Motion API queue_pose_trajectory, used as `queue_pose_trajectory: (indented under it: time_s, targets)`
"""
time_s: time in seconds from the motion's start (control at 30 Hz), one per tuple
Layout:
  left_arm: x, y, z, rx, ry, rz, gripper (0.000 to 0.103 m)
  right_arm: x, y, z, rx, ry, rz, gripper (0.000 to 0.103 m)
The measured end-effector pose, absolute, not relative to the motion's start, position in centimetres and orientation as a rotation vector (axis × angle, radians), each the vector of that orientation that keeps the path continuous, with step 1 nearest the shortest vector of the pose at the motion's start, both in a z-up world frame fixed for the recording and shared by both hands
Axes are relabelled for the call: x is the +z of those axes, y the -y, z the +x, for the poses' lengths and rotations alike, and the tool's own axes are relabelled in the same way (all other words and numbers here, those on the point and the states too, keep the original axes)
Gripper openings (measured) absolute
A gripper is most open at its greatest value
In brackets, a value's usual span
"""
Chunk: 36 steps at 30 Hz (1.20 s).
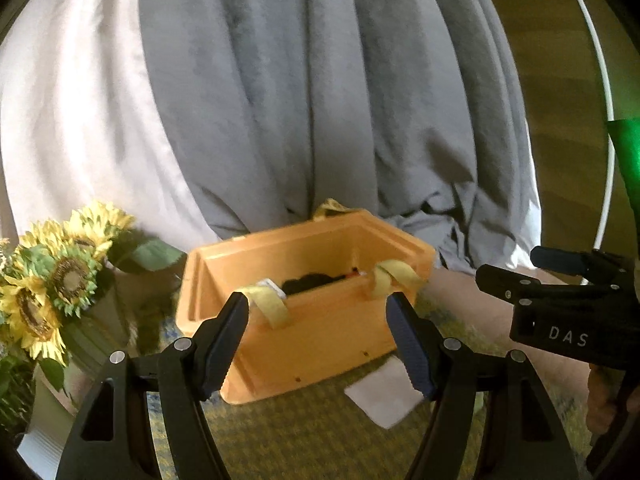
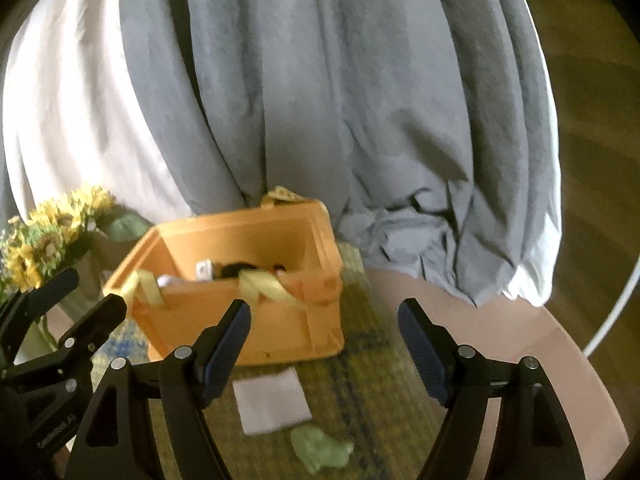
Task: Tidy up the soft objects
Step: 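Withdraw both tools from the crate toward the white cloth and green plush, then grasp the white cloth square with the left tool while the right tool grasps the green plush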
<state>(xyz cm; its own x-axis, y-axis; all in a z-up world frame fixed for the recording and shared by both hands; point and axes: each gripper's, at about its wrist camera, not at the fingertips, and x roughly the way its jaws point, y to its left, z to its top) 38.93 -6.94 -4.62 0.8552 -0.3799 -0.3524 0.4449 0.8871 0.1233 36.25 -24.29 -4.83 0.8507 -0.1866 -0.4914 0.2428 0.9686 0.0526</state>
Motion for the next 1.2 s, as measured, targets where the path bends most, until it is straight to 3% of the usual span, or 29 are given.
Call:
queue_pose_trajectory:
  time_s: [0.8,1.2]
  targets:
    - [-12.1,9.6,39.7,-0.549,-0.473,0.391,0.07,-14.2,24.9,35.9,-0.171,-0.846,0.15,0.077]
    - [-15.6,11.4,42.5,-0.643,-0.54,0.454,0.07,-17.4,25.0,37.7,-0.148,-0.915,0.09,0.077]
